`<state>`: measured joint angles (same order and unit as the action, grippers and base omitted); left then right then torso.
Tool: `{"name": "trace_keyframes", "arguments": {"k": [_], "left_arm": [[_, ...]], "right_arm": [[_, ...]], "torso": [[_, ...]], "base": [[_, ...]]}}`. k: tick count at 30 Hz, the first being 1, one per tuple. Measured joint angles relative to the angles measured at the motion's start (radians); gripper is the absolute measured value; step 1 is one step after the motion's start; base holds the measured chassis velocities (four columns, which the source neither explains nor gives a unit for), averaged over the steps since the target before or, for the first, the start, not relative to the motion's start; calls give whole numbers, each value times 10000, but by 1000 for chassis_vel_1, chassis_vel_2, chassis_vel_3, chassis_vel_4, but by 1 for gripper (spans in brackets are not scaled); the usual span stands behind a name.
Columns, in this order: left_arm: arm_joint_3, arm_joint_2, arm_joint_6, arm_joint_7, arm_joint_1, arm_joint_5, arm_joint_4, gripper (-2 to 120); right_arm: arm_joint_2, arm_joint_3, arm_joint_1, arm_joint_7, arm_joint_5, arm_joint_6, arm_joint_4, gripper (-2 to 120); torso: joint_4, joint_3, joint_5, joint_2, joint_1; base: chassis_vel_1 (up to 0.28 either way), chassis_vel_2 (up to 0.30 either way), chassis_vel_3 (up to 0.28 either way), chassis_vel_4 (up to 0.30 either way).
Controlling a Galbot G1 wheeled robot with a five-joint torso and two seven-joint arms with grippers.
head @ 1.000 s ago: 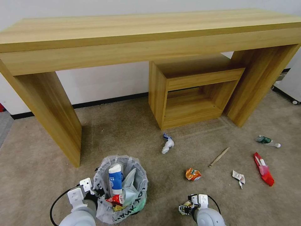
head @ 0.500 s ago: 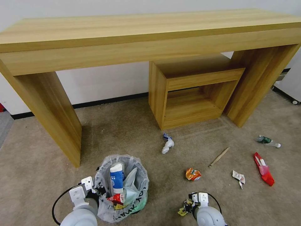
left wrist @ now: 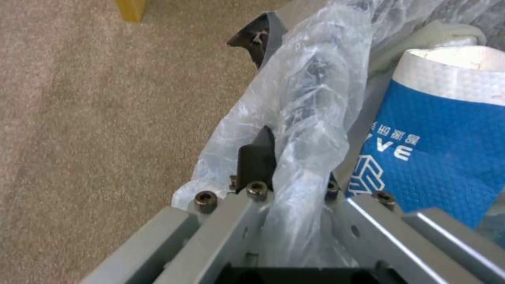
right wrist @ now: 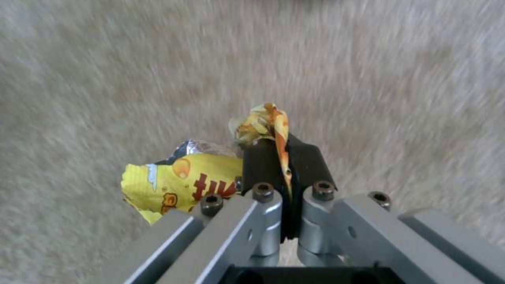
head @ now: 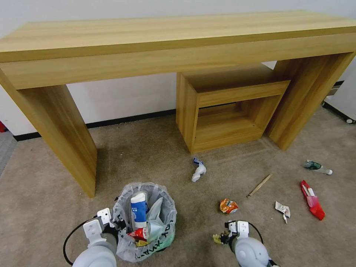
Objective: Pick up the trash bin and place the garbage on the floor into it.
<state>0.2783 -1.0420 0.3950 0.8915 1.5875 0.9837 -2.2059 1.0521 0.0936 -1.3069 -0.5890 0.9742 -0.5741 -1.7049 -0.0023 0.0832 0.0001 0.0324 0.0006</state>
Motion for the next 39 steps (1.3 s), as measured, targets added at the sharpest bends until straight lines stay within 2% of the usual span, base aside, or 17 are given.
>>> {"name": "trace_keyframes", "arguments": {"k": [3, 5, 6, 7, 8, 9, 10, 11, 12, 14, 15, 17, 18, 21, 25, 29, 39], "left_arm": [[15, 2, 3, 0, 11, 23, -17, 1], [37, 43, 5, -1, 28, 75, -50, 1], [37, 43, 5, -1, 28, 75, -50, 1], [48, 58, 4, -4, 31, 101, -64, 1], [69, 90, 1, -17, 32, 155, -85, 1], [69, 90, 1, -17, 32, 155, -85, 1], [93, 110, -10, -23, 32, 181, -92, 1], [116, 119, -35, -14, 32, 202, -97, 1], [142, 118, -68, 26, 34, 214, -97, 1], [163, 116, -72, 54, 37, 234, -99, 1], [204, 106, -76, 86, 48, 244, -101, 1], [234, 72, -75, 102, 46, 250, -105, 1], [234, 72, -75, 102, 46, 250, -105, 1], [281, 21, -75, 124, -1, 294, -128, 1], [289, -106, -23, 175, -28, 327, -159, 1], [284, -273, 98, 282, -55, 354, -187, 1], [402, -306, 186, 409, 38, 670, -598, 1]], "right_arm": [[-146, 199, -6, 257, -107, 55, -337, 0], [-357, 541, 86, 1658, -519, 794, -815, 0], [-357, 541, 86, 1658, -519, 794, -815, 0], [-436, 653, 146, 2356, -633, 1183, -961, 0], [-665, 895, 372, 4344, -1121, 2527, -1188, 0], [-665, 895, 372, 4344, -1121, 2527, -1188, 0], [-800, 981, 540, 5304, -1375, 3230, -1230, 0], [-1006, 1049, 860, 6856, -1567, 4316, -1260, 0], [-1193, 1011, 1181, 8086, -1463, 4944, -1340, 0], [-1278, 959, 1327, 8497, -1312, 5093, -1391, 0], [-1464, 732, 1648, 9478, -838, 5292, -1493, 0], [-1616, 236, 1948, 10335, -369, 5348, -1510, 0], [-1616, 236, 1948, 10335, -369, 5348, -1510, 0], [-1607, -785, 2340, 11201, 19, 5252, -1362, 0], [-1366, -1966, 2717, 10970, 73, 5005, -1081, 0], [-1126, -2657, 2901, 10750, -66, 4975, -723, 0], [-744, -3159, 2956, 10523, -355, 4945, -307, 0]], "torso": [[-1, 0, -1, 0, 0], [-4, 1, -1, -1, 0], [-4, 1, -1, -1, 0], [-3, 1, -2, -1, 0], [-2, 1, -3, -1, 0], [-2, 1, -3, -1, 0], [-2, 2, -4, -1, 0], [-3, 1, -7, -1, 0], [-2, 2, -7, -2, 0], [-1, 2, -6, -2, 0], [0, 2, -7, -1, 0], [0, 2, -3, -2, 0], [0, 2, -3, -2, 0], [-1, 2, -2, -2, 0], [0, 1, -2, -2, 0], [0, 1, -2, -2, 0], [0, 0, -2, -2, 0]], "base": [[0, 0, 0, 0], [0, 0, 0, 0], [0, 0, 0, 0], [0, 0, 0, 0], [0, 0, 0, 0], [0, 0, 0, 0], [0, 0, 0, 0], [0, 0, 0, 0], [0, 0, 0, 0], [0, 0, 0, 0], [0, 0, 0, 0], [0, 0, 0, 0], [0, 0, 0, 0], [0, 0, 0, 0], [0, 0, 0, 0], [0, 0, 0, 0], [0, 0, 0, 0]]}}
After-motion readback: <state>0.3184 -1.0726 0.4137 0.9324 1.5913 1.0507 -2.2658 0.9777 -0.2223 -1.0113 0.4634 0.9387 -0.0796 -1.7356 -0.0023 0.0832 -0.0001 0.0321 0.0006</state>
